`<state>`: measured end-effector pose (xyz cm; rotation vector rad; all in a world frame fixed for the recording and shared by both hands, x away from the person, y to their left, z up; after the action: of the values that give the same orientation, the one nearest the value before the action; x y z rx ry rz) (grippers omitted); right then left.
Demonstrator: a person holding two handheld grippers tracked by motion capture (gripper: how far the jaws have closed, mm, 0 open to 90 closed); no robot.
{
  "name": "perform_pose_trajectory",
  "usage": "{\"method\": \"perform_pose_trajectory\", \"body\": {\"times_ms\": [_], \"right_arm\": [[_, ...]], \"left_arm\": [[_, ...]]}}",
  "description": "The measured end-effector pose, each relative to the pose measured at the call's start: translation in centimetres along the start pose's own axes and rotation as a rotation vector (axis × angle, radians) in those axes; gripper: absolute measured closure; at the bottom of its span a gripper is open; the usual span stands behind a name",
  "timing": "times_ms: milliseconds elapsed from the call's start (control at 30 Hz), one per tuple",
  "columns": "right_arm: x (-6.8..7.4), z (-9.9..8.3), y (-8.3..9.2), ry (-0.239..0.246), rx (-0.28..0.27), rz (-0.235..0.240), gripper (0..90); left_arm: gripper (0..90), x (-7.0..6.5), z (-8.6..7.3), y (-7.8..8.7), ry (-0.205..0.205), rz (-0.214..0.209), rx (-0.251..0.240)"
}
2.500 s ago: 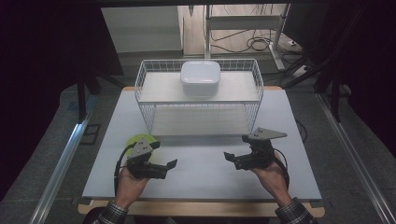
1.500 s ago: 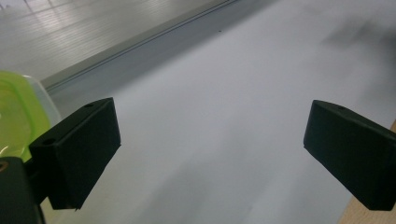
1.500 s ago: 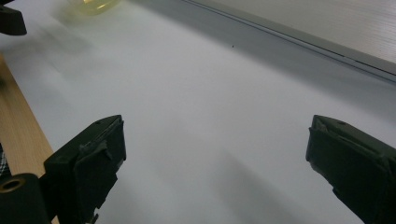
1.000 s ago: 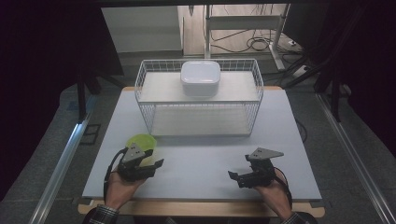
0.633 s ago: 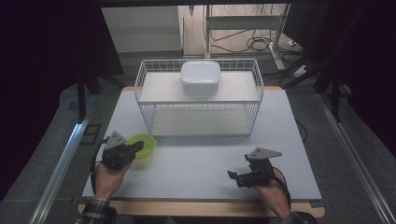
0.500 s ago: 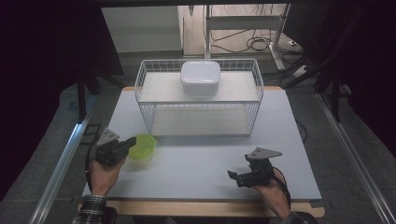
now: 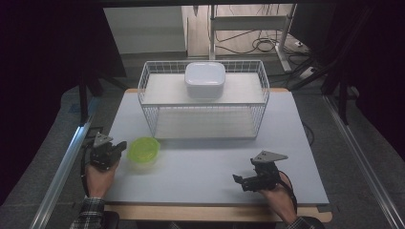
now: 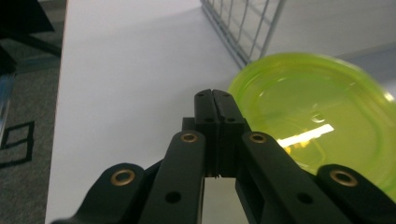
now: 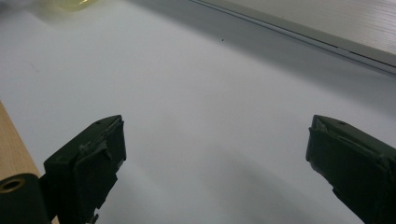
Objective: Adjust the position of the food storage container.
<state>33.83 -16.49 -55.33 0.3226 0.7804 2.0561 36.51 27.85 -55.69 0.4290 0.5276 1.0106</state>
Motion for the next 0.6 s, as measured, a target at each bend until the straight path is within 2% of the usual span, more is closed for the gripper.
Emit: {"method": "perform_pose_trajectory", "body": {"times_ms": [267, 600], "right_arm": [[0.0, -0.1, -0.1, -0.001, 0.008, -0.002, 5.2], [0.1, -0.3, -0.3, 0.008, 0.022, 0.003, 5.2]], "left_arm": [[90.0, -0.2, -0.6, -1.0, -0.005, 0.023, 0.054], [90.0, -1.3, -0.6, -1.6, 0.017, -0.019, 0.041]]}}
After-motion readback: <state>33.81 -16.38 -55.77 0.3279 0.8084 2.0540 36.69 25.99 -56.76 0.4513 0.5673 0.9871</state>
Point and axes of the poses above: each handheld gripper's, and its own axes: y roughly backward along the jaws, z roughly out of its top, x roughly to its left, the point moved 8 cm from there along -y, roughly forward along the jaws, and after that the axes turned 14 degrees about -z, right-handed, at the moved point
